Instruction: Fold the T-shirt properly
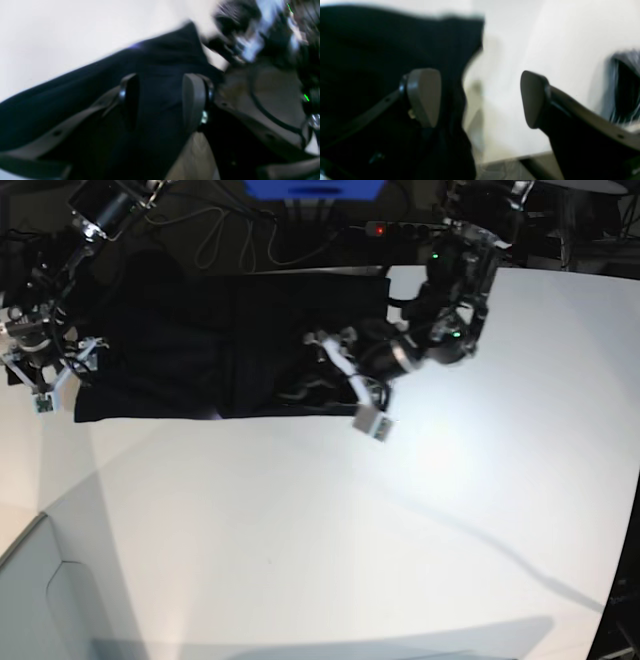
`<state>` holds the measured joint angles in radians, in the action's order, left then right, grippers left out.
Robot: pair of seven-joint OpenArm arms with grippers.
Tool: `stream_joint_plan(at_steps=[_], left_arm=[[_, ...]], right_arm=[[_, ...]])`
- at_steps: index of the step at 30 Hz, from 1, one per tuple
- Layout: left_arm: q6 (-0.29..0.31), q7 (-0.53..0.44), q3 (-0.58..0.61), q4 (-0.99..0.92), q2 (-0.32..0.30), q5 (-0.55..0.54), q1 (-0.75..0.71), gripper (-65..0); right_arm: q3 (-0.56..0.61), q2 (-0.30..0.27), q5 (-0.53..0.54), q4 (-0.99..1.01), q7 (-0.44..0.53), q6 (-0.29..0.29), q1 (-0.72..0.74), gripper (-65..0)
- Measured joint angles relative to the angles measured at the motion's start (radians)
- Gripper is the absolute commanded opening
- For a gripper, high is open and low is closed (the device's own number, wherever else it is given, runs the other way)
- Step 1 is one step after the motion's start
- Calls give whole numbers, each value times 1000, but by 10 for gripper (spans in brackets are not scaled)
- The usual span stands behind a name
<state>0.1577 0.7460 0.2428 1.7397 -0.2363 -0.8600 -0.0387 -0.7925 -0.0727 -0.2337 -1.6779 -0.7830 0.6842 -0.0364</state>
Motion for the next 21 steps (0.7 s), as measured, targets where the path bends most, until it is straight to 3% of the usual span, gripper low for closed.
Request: stream_joint_plan(at_steps=[2, 7, 16, 21], left_arm=[[-6, 11, -110, -19, -20, 1, -35, -376], [-4, 8, -308, -103, -3, -8, -58, -376], [-6, 7, -406, -161, -10, -5, -103, -376], [-4, 13, -404, -166, -7, -5, -105, -376]], right_arm=[[-4, -10, -1, 25, 1, 0, -1, -167], [-4, -6, 4, 82, 14, 0, 3, -167], [-6, -3, 3, 127, 8, -1, 2, -167], [-97, 4, -5, 54, -5, 0, 7, -167]])
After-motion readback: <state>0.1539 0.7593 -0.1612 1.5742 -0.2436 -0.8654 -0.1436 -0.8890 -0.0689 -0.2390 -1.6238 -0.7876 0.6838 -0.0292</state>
